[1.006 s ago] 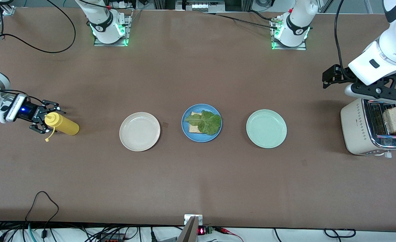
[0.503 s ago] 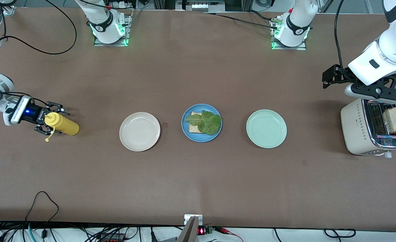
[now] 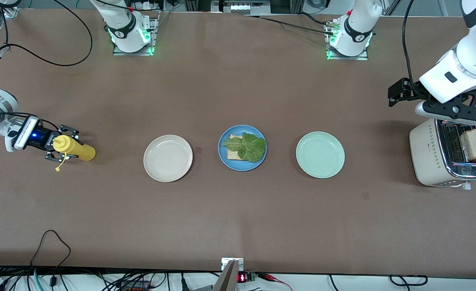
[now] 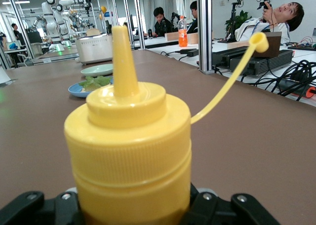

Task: Make sandwich in blue plate with both arms
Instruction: 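Carry the mustard bottle over the blue plate and tilt it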

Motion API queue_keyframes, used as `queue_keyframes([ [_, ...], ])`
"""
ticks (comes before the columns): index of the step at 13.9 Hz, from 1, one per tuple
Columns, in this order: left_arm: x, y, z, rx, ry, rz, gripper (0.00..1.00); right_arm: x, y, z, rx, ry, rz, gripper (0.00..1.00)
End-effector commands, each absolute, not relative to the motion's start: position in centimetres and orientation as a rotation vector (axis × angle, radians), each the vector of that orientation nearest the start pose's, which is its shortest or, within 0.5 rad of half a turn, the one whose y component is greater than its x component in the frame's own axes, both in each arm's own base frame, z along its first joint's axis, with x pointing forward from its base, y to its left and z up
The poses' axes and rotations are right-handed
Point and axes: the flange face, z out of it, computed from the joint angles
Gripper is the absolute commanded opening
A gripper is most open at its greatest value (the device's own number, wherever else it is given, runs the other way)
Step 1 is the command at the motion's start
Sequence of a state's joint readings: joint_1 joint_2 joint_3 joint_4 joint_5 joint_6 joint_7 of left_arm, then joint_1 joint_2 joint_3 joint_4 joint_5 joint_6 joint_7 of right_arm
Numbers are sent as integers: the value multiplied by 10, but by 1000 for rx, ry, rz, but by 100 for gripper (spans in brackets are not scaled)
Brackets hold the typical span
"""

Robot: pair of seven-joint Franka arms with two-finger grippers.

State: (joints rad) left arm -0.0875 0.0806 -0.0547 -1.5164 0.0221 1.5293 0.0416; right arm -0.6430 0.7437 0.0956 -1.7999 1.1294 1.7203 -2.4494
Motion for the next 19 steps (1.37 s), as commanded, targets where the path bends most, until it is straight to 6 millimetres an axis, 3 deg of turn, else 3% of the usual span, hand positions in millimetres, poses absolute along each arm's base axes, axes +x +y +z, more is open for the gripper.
queue_keyframes([
  [1, 569, -81, 607, -3114, 294, 126, 100, 572, -215, 192, -1721, -1326, -1154, 0],
  [3, 563, -80, 608, -3111, 284, 174, 100, 595, -191, 238, -1791, -1465, -1046, 0],
  [6, 558, -80, 608, -3104, 290, 231, 100, 635, -109, 306, -1891, -1696, -839, 0],
  [11, 557, -80, 612, -3106, 283, 231, 100, 665, 44, 342, -2012, -2049, -511, 0],
  [14, 559, -82, 612, -3108, 286, 222, 100, 652, 156, 349, -2101, -2110, -305, 0],
  [17, 559, -89, 610, -3106, 305, 224, 100, 635, 240, 355, -2205, -2109, -229, 0],
  [19, 560, -92, 607, -3106, 312, 229, 100, 624, 301, 346, -2223, -2175, -180, 0],
])
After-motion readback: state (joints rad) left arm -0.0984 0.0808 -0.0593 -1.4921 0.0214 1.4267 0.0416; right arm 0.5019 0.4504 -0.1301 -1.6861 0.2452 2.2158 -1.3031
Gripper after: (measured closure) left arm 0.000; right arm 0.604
